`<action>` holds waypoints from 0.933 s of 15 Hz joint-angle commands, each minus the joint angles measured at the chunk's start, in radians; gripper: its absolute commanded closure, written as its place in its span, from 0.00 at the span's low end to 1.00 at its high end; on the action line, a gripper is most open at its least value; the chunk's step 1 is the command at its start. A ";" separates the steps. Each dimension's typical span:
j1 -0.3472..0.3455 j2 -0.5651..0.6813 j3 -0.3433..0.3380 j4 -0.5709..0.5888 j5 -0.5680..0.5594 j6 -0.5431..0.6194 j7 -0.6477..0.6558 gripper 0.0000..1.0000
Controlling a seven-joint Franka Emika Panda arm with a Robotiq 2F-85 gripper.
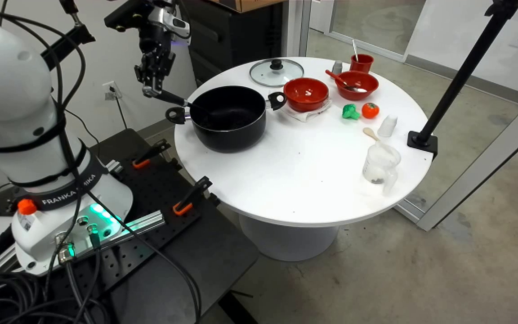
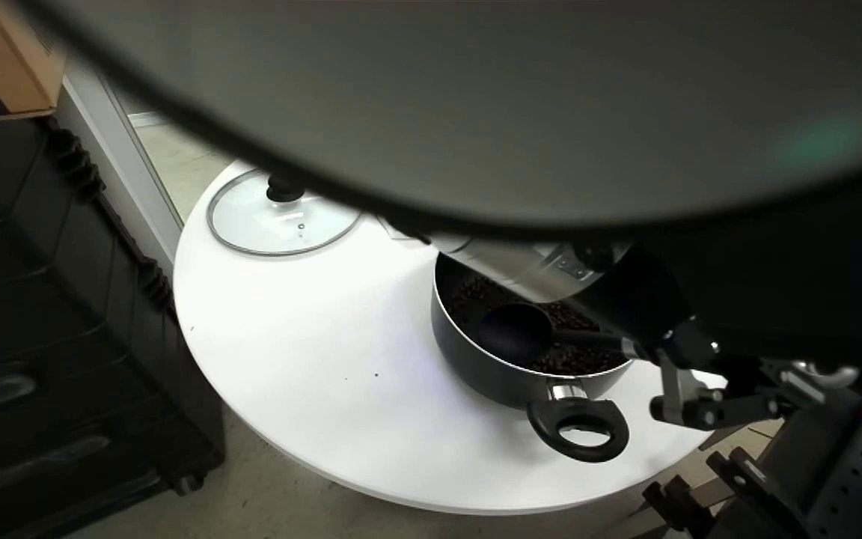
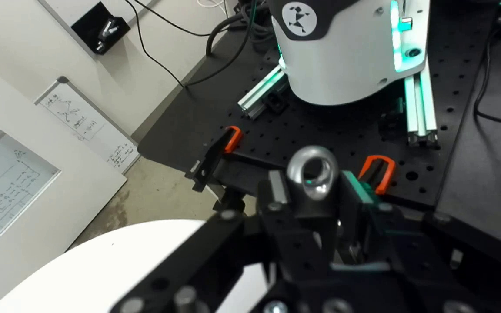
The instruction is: Pick the cooking spoon and stir the pot
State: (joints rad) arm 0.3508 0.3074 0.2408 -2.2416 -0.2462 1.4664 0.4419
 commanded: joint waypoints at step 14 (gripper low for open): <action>-0.120 -0.074 -0.083 -0.070 0.013 0.020 -0.035 0.92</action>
State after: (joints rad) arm 0.2462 0.2288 0.1754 -2.3275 -0.2309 1.4491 0.3986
